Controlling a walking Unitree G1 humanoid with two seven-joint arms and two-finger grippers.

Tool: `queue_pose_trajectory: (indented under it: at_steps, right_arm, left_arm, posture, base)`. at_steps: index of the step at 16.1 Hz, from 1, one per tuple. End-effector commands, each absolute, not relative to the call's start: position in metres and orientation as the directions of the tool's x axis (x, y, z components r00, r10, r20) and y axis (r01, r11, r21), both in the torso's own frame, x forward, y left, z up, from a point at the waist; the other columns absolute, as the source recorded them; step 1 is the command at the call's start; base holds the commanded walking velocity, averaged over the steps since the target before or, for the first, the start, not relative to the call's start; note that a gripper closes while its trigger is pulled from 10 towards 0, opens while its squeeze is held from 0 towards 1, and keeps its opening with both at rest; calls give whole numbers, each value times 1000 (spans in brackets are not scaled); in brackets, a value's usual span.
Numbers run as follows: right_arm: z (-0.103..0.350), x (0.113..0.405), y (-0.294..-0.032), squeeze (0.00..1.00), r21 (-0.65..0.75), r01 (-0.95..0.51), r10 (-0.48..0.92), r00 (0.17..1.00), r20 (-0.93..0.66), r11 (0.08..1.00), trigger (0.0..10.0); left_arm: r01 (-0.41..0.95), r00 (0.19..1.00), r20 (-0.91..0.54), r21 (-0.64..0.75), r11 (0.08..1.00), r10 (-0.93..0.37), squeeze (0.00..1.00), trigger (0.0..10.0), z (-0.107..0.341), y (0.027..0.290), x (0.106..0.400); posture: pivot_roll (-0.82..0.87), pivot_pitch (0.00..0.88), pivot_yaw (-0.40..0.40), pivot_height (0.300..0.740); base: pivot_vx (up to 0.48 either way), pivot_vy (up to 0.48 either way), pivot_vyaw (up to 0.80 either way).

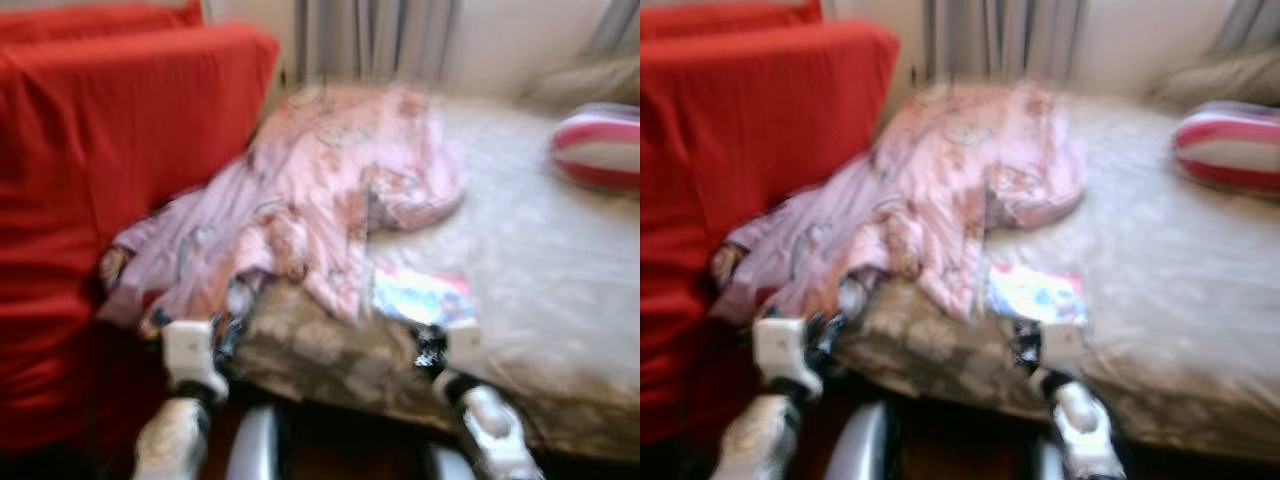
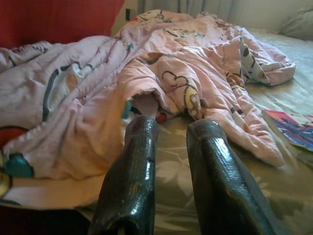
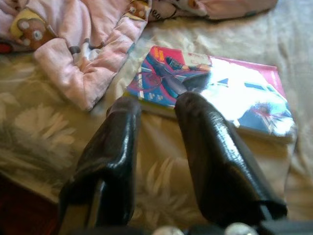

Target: Clean up the room

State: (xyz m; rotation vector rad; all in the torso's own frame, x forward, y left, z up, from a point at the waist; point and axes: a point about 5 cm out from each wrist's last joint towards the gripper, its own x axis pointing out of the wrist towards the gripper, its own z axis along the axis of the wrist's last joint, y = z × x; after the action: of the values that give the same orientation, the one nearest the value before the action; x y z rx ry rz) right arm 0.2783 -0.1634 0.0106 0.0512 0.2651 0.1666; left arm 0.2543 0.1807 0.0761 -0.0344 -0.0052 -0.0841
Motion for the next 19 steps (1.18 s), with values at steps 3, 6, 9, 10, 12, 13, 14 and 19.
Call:
queue_pose_trajectory:
  at_steps: [3,6,9,10,12,13,14,19]
  right_arm:
    - [10,281,-178,0,74,-78,96,956,-278,994,10000]
    - [10,281,-181,0,76,-56,75,958,-277,996,10000]
    - [9,281,-181,0,77,-46,66,958,-279,996,10000]
    - [9,281,-181,0,77,-45,65,958,-280,996,10000]
    - [8,281,-181,0,78,-41,61,958,-281,996,10000]
    - [9,281,-181,0,78,-40,61,958,-280,996,10000]
    - [9,281,-181,0,79,-40,60,959,-278,996,10000]
    - [9,281,-180,0,86,-55,76,958,-275,995,10000]
  left_arm:
    - [99,995,-3,-47,994,-99,0,10000,76,175,255]
    - [99,995,-21,11,995,-99,0,10000,74,176,255]
    - [97,995,-24,6,995,-97,0,10000,74,177,254]
    - [96,995,-22,3,995,-96,0,10000,74,177,254]
    - [90,996,-24,-3,996,-90,0,10000,75,179,255]
    - [89,996,-26,-6,996,-89,0,10000,74,179,255]
    - [89,996,-27,-7,996,-89,0,10000,74,179,255]
    - [83,996,-25,-18,996,-83,0,10000,74,178,255]
  posture:
    - [69,0,6,579]
    - [72,0,8,579]
    - [76,0,9,579]
    - [76,0,9,579]
    - [78,0,9,579]
    - [77,0,9,579]
    - [77,0,9,579]
    - [76,0,7,579]
  base:
    - [0,0,0]
    - [166,-127,0]
    - [0,-419,0]
    - [259,-322,0]
    - [0,0,0]
    - [0,0,0]
    - [0,0,0]
    - [0,0,0]
